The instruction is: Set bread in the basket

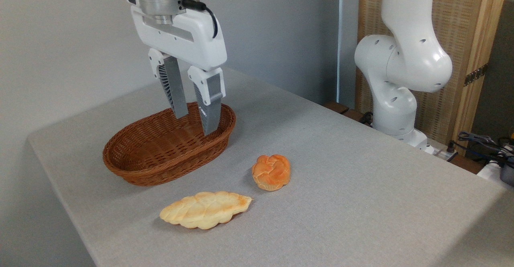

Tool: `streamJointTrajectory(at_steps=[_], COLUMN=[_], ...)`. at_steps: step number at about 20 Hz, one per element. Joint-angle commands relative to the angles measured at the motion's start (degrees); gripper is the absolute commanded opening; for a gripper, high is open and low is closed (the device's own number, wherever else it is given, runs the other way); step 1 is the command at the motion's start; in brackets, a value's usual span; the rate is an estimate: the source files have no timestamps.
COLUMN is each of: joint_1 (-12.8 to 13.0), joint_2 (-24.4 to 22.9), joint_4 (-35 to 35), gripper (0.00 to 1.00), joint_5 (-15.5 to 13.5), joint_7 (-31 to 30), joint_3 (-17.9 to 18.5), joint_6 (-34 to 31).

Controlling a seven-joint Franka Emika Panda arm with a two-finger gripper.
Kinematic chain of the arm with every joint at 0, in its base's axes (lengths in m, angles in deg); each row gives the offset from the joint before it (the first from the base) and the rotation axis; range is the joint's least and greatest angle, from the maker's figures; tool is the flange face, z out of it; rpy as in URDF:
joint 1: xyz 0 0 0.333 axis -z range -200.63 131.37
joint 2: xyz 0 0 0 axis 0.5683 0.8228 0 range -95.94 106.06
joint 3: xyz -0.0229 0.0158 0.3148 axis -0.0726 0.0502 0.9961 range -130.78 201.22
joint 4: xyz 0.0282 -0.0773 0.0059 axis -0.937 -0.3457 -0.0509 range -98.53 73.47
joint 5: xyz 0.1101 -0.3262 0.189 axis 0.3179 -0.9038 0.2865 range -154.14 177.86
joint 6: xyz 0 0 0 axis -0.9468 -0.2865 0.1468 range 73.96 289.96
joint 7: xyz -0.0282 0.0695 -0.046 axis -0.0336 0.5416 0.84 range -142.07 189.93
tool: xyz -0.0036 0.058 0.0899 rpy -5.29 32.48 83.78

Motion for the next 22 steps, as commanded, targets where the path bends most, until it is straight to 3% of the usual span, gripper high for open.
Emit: streamJointTrajectory(at_steps=[1, 7, 11, 14, 19, 22], joint_1=[0.2, 0.1, 0.1, 0.1, 0.0, -0.5], joint_2=[-1.4, -1.6, -1.6, -1.6, -1.6, -0.8], joint_4=[-5.6, -6.9, -7.0, -8.3, -19.0, -23.1], gripper=[1.00, 1.00, 1.00, 1.00, 1.00, 1.00], joint_5=[-1.3, -1.1, 1.2, 1.8, 2.4, 7.6], joint_7=[0.3, 0.3, 1.5, 8.6, 22.3, 25.5], joint_3=[-2.8, -4.0, -3.9, -3.5, -3.2, -1.9], joint_6=[6.0, 7.6, 7.6, 7.9, 22.1, 27.8])
